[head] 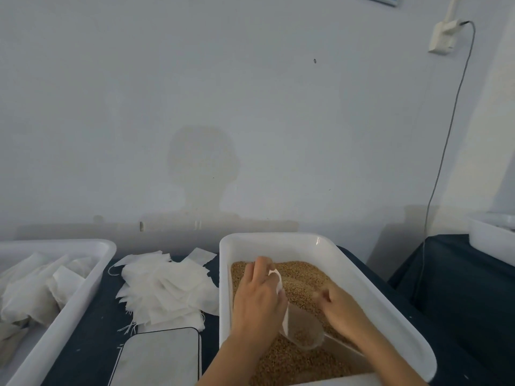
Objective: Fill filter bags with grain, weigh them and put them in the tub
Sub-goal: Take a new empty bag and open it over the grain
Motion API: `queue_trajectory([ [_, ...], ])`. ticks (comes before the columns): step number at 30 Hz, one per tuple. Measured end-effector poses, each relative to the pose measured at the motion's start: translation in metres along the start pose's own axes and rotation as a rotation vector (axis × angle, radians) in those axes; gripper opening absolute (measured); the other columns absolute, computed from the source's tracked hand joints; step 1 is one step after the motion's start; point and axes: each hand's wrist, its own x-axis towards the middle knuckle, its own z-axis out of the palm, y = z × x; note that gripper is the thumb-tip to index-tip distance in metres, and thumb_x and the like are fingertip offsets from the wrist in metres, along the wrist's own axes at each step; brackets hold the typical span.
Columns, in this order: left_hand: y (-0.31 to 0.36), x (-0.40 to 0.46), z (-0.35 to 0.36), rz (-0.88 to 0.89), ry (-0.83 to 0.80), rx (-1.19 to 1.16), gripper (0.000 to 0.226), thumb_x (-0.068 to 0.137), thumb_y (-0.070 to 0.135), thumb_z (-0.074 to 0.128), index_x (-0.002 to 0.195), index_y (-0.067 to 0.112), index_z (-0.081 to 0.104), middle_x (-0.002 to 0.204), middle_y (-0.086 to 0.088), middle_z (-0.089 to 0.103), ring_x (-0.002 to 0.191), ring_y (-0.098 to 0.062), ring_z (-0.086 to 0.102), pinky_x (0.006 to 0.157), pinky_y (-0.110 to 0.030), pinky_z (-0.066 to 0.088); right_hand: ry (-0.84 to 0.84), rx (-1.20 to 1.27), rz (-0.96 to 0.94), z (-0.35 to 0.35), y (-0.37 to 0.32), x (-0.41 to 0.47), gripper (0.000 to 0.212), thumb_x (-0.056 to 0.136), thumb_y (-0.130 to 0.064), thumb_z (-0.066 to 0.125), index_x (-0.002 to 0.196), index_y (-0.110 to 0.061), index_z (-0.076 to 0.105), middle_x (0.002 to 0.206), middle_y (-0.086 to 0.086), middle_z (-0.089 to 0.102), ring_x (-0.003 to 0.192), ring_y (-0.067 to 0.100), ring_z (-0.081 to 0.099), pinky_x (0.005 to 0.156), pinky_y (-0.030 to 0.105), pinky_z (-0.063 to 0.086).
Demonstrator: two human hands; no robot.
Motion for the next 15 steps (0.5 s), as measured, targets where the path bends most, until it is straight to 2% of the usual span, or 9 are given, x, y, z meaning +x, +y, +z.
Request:
queue_trajectory([
  [2,0.0,0.001,-0.003,-0.036,0.041,0.035,0.014,0.065,0.008,0.077,0.069,0.011,0.064,0.088,0.001,0.06,0.075,-0.014,0.057,0.061,-0.022,0.052,-0.2,-0.229,0.011,-0.007,0.015,-0.001,0.04,0.087,-0.053,0.053,0.107,-0.019,0.046,0.091,-0.011,0.051,0.084,0.008,0.049,0.08,0.026,0.041],
  [3,0.001,0.001,-0.003,-0.055,0.054,0.052,0.015,0.065,0.008,0.077,0.069,0.012,0.064,0.082,0.002,0.06,0.072,-0.014,0.058,0.059,-0.022,0.052,-0.29,-0.291,0.022,-0.009,0.019,-0.003,0.043,0.082,-0.055,0.06,0.105,-0.022,0.046,0.089,-0.013,0.049,0.083,0.007,0.046,0.077,0.025,0.039],
  [5,0.001,0.0,-0.003,-0.117,0.053,0.037,0.012,0.073,0.01,0.073,0.073,0.013,0.062,0.078,0.004,0.06,0.074,-0.013,0.056,0.062,-0.024,0.05,-0.359,-0.355,-0.013,-0.009,0.021,-0.008,0.034,0.077,-0.049,0.07,0.09,-0.027,0.047,0.089,-0.013,0.049,0.079,0.005,0.045,0.069,0.02,0.037],
  [7,0.001,0.001,-0.004,-0.216,0.002,0.025,0.005,0.09,0.02,0.055,0.091,0.016,0.057,0.088,0.006,0.059,0.082,-0.009,0.047,0.07,-0.02,0.042,-0.305,-0.406,-0.132,-0.008,0.02,-0.01,0.024,0.081,-0.041,0.067,0.083,-0.028,0.046,0.087,-0.014,0.05,0.075,0.002,0.045,0.063,0.015,0.036],
  [9,-0.004,0.0,-0.002,-0.287,0.012,0.035,0.013,0.097,0.026,0.04,0.102,0.019,0.049,0.092,0.007,0.058,0.084,-0.009,0.04,0.07,-0.021,0.034,-0.197,-0.483,-0.257,-0.012,0.017,-0.011,0.016,0.088,-0.037,0.06,0.095,-0.025,0.053,0.091,-0.012,0.056,0.078,0.003,0.052,0.069,0.014,0.043],
  [10,-0.004,0.001,-0.003,-0.318,0.016,0.045,0.012,0.097,0.024,0.04,0.102,0.018,0.049,0.09,0.005,0.058,0.083,-0.012,0.042,0.069,-0.022,0.031,-0.142,-0.511,-0.308,-0.016,0.016,-0.01,0.019,0.09,-0.036,0.057,0.103,-0.023,0.054,0.097,-0.011,0.059,0.083,0.004,0.055,0.073,0.014,0.046],
  [12,-0.001,0.002,-0.009,-0.353,0.068,0.083,0.004,0.091,0.015,0.055,0.095,0.013,0.055,0.08,0.0,0.061,0.077,-0.02,0.052,0.066,-0.029,0.036,-0.066,-0.563,-0.396,-0.023,0.014,-0.006,0.024,0.091,-0.034,0.056,0.112,-0.023,0.053,0.106,-0.008,0.061,0.089,0.004,0.056,0.077,0.013,0.045],
  [15,0.0,0.003,-0.009,-0.291,0.217,0.157,0.016,0.074,0.007,0.076,0.082,0.012,0.063,0.065,0.001,0.059,0.059,-0.021,0.053,0.053,-0.033,0.041,-0.001,-0.658,-0.522,-0.024,0.012,-0.001,0.025,0.091,-0.03,0.056,0.116,-0.027,0.054,0.111,-0.01,0.059,0.096,0.004,0.054,0.088,0.017,0.041],
])
